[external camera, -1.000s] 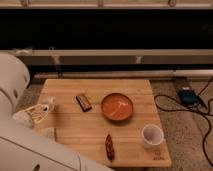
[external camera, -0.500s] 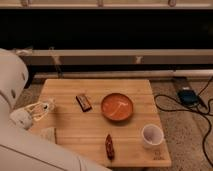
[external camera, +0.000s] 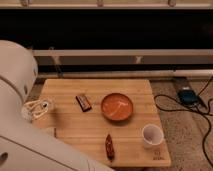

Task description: Stand the bottle upright

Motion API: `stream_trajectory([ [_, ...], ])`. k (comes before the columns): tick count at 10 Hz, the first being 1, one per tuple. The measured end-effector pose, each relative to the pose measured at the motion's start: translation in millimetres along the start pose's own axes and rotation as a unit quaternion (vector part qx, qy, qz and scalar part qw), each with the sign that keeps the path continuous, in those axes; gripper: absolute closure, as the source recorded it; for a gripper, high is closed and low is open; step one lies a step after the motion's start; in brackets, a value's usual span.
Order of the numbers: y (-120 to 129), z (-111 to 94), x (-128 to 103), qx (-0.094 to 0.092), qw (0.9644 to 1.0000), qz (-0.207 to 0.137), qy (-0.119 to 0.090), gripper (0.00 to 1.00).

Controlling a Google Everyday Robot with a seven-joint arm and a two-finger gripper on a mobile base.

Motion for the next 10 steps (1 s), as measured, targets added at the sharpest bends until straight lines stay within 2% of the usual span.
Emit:
stream_trajectory([
  [3, -5.7, 0.2, 6.7, -0.009, 0.9998, -0.020, 0.001, 1.00],
  [6, -11.0, 1.7, 13.3, -0.028, 0.9984, -0.049, 0.009, 1.00],
  [9, -13.7, 3.5, 16.8, -0.049, 0.9949, -0.087, 0.014, 1.00],
  [10, -14.8, 3.2, 16.2, -0.060, 0.9917, -0.113, 0.011, 1.00],
])
